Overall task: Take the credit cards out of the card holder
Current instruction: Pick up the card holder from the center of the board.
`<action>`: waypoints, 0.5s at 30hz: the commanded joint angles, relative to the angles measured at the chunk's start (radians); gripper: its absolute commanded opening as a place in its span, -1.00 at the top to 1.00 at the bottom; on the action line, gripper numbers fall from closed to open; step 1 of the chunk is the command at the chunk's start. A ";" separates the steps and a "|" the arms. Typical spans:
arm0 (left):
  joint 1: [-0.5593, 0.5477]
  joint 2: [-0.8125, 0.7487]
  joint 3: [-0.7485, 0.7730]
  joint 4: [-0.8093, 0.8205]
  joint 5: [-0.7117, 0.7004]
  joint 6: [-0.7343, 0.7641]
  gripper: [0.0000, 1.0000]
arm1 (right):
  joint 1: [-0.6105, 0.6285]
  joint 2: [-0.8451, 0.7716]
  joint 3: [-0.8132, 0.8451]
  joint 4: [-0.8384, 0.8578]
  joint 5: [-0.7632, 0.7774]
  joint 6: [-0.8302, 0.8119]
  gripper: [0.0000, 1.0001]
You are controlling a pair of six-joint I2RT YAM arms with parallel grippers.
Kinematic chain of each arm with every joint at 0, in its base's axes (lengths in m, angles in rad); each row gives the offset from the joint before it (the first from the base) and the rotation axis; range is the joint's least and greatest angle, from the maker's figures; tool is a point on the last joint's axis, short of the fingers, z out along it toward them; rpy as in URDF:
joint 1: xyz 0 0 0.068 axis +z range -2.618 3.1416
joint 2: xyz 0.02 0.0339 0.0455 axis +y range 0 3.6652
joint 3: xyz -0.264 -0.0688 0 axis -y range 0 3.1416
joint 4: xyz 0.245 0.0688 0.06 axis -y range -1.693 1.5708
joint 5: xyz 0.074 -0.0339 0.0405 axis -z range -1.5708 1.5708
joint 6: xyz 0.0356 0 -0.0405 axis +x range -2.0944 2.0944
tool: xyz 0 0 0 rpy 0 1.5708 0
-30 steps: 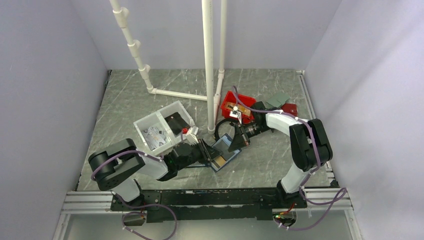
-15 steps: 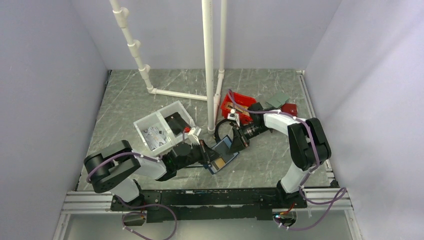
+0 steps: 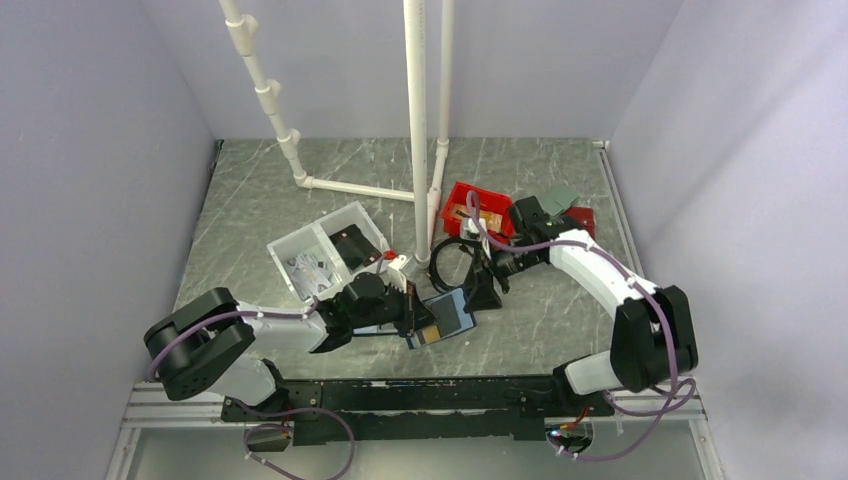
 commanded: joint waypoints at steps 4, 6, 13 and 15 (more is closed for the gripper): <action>0.005 -0.019 0.119 -0.139 0.187 0.227 1.00 | 0.083 -0.141 -0.168 0.207 0.140 -0.118 -0.86; 0.006 -0.004 0.141 -0.162 0.214 0.257 1.00 | 0.093 -0.140 -0.187 0.230 0.161 -0.131 -0.88; 0.006 0.050 0.199 -0.204 0.300 0.337 1.00 | 0.095 -0.084 -0.191 0.258 0.218 -0.111 -0.87; 0.006 0.056 0.201 -0.202 0.314 0.351 1.00 | 0.095 -0.078 -0.190 0.260 0.223 -0.109 -0.86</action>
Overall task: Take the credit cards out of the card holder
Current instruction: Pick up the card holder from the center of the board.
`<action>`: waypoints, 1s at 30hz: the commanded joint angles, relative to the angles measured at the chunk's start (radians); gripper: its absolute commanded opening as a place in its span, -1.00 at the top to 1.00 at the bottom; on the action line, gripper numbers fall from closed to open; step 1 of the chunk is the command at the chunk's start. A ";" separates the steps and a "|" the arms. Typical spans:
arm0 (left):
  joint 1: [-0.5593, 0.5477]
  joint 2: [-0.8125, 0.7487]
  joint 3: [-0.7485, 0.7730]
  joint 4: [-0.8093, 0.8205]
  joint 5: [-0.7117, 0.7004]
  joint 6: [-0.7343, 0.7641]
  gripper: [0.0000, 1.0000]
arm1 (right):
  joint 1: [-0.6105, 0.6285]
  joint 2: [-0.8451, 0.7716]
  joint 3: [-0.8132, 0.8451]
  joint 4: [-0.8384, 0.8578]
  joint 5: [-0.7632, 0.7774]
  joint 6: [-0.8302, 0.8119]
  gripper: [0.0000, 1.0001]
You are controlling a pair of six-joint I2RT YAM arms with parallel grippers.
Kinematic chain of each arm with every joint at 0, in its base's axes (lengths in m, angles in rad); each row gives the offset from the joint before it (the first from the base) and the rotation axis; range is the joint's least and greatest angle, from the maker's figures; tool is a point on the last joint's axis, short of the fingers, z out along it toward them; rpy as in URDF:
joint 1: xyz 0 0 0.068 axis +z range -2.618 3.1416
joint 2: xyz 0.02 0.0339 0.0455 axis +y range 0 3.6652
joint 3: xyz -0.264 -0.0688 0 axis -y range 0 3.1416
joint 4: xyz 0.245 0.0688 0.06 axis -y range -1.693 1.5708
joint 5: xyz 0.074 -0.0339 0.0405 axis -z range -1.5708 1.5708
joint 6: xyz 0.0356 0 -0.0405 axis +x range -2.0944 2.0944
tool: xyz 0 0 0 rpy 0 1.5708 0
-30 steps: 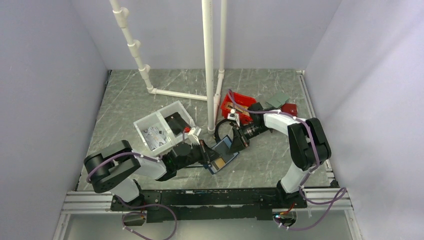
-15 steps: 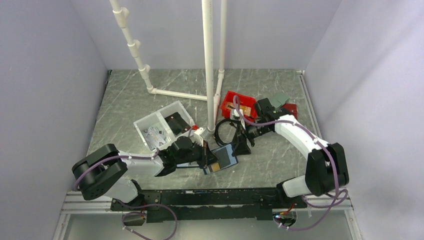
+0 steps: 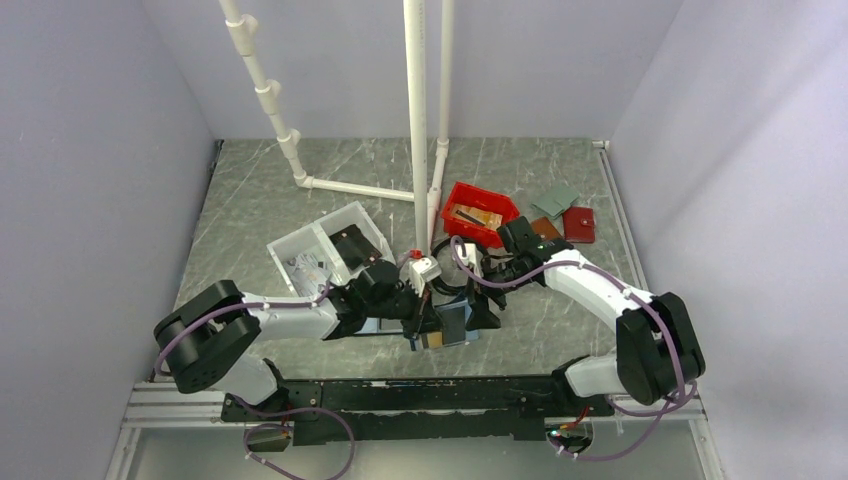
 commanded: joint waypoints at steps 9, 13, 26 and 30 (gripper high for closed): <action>0.000 -0.023 0.043 -0.080 0.087 0.145 1.00 | -0.010 -0.019 0.024 -0.032 -0.024 -0.142 -0.88; 0.000 -0.042 0.037 -0.087 0.102 0.167 1.00 | -0.011 0.021 0.037 -0.089 -0.046 -0.180 -0.89; 0.000 -0.012 0.041 -0.023 0.135 0.163 1.00 | 0.044 0.157 0.093 -0.158 -0.092 -0.190 -0.18; 0.000 -0.013 0.012 0.031 0.125 0.135 0.99 | 0.047 0.167 0.110 -0.172 -0.110 -0.190 0.50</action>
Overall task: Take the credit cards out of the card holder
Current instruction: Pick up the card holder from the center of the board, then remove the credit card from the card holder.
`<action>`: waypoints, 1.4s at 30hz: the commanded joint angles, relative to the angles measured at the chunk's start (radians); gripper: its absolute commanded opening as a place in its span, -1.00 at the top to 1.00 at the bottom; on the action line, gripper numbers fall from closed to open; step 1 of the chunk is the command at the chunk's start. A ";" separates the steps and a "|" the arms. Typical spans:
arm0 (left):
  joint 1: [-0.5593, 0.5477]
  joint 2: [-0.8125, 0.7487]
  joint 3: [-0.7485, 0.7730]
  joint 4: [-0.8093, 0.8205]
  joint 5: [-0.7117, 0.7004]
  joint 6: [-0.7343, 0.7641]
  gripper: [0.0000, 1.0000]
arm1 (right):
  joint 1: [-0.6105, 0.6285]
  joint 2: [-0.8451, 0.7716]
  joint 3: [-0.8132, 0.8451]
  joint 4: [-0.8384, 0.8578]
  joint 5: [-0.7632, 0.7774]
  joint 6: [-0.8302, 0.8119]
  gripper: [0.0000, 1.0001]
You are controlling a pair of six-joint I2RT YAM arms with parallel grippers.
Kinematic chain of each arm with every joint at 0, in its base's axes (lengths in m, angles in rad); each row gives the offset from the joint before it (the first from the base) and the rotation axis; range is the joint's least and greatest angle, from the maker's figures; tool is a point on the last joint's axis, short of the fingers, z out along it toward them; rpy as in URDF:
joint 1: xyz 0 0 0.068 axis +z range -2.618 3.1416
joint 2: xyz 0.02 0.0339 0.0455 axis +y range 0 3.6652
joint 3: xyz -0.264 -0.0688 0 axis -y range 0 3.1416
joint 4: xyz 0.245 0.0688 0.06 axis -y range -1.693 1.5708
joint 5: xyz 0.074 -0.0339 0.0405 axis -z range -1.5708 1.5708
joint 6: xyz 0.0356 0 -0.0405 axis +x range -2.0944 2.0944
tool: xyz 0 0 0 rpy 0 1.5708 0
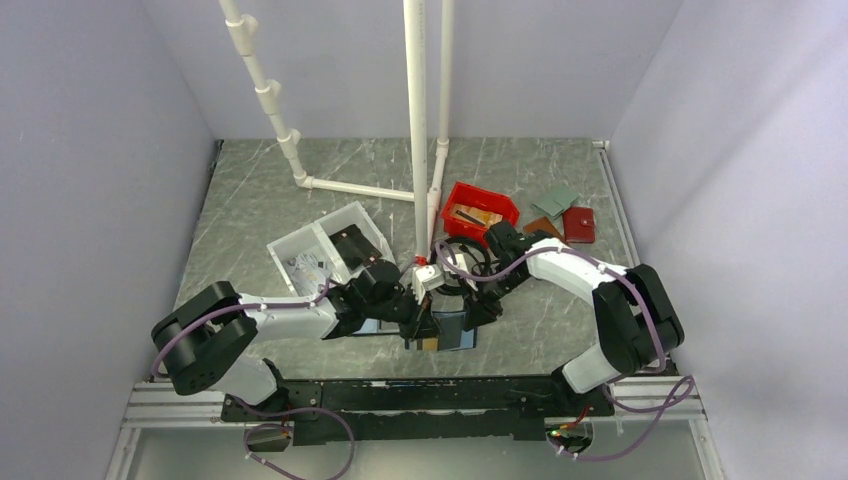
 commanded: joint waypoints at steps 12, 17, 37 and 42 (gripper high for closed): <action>0.045 0.120 -0.120 0.506 0.127 -0.236 0.83 | 0.005 0.064 0.106 -0.077 -0.074 0.018 1.00; 0.059 0.173 -0.138 0.621 0.159 -0.305 0.89 | 0.005 0.072 0.108 -0.069 -0.063 0.039 1.00; 0.087 0.210 -0.186 0.781 0.236 -0.399 0.83 | 0.004 0.090 0.107 -0.025 -0.014 0.113 1.00; 0.096 0.190 -0.191 0.748 0.236 -0.391 0.83 | 0.004 0.099 0.111 -0.025 -0.006 0.121 1.00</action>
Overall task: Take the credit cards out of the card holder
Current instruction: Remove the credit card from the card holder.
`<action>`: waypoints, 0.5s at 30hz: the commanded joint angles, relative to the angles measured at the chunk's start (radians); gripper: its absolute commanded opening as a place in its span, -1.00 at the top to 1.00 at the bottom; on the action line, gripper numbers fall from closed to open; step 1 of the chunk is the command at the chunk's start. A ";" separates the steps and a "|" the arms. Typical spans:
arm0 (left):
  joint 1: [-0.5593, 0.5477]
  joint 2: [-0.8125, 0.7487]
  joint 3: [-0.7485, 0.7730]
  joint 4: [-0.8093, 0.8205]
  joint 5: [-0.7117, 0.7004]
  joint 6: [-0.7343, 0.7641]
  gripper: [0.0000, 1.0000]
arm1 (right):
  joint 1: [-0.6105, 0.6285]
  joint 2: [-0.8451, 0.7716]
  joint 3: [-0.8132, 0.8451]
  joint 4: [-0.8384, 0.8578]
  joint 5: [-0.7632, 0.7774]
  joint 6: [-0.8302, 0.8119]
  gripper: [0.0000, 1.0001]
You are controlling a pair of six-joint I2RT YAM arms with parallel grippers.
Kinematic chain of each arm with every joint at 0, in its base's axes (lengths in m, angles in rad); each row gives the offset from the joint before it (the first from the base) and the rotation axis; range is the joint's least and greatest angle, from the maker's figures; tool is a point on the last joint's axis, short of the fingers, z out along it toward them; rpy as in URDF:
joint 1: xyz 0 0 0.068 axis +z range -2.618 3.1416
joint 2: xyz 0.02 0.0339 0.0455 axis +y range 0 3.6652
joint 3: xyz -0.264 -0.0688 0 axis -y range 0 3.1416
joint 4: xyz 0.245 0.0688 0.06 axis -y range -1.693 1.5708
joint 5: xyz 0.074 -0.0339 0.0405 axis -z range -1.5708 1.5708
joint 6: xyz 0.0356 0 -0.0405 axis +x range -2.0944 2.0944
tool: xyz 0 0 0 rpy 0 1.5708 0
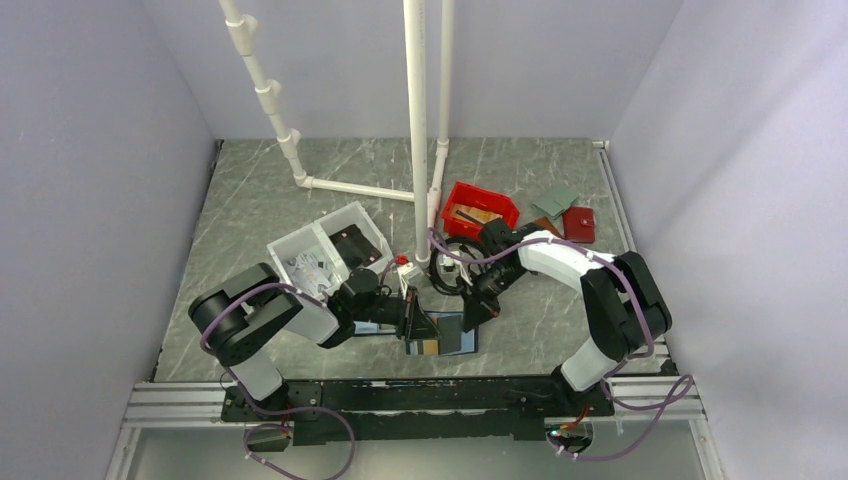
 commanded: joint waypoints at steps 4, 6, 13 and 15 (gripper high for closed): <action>0.008 -0.050 -0.009 0.029 0.052 -0.003 0.83 | -0.001 0.013 0.042 0.069 -0.001 0.002 1.00; 0.012 -0.059 -0.015 0.008 0.044 0.000 0.84 | -0.002 0.014 0.042 0.069 -0.003 0.003 1.00; 0.028 -0.069 -0.026 -0.048 0.014 -0.004 0.92 | -0.001 0.019 0.044 0.069 -0.001 0.007 1.00; 0.034 -0.076 -0.027 -0.072 0.008 -0.004 0.98 | -0.001 0.024 0.044 0.071 0.005 0.013 1.00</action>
